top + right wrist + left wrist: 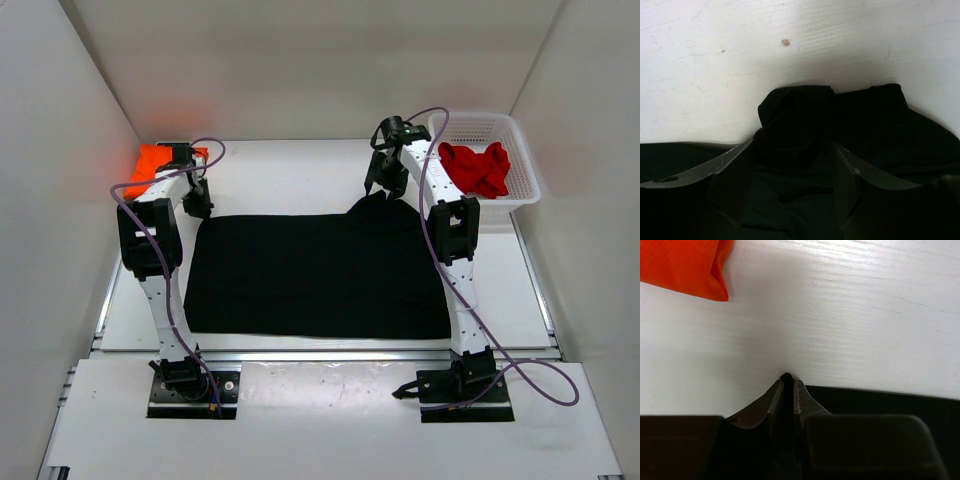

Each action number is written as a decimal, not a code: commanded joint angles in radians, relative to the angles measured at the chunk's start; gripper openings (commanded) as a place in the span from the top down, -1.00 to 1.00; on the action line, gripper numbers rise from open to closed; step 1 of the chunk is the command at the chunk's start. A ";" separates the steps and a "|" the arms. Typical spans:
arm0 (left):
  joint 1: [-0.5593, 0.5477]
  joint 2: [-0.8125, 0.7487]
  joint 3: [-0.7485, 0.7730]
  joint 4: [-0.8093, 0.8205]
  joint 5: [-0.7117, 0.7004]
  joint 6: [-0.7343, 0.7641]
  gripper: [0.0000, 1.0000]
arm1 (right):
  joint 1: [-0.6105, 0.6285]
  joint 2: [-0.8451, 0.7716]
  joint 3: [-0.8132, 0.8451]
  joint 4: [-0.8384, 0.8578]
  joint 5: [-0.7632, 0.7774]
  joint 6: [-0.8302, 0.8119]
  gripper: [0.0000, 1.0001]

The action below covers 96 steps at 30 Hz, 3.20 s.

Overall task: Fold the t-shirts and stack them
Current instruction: Grap the side of the flattened tshirt furthest away from the robot with both arms, then fold the other side of the tshirt into a rectangle

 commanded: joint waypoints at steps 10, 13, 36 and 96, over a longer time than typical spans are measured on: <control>-0.020 -0.059 -0.044 -0.037 0.046 0.070 1.00 | -0.025 0.065 0.089 -0.032 -0.055 0.012 0.99; -0.029 -0.108 -0.064 -0.010 0.046 0.119 1.00 | -0.030 0.077 0.184 -0.097 -0.031 0.002 1.00; -0.077 -0.630 -0.624 0.313 -0.016 0.616 1.00 | 0.046 -1.000 -1.234 0.308 -0.092 0.049 1.00; -0.123 -0.926 -0.871 0.176 -0.155 0.993 -0.78 | 0.049 -1.116 -1.489 0.331 -0.583 -0.231 0.35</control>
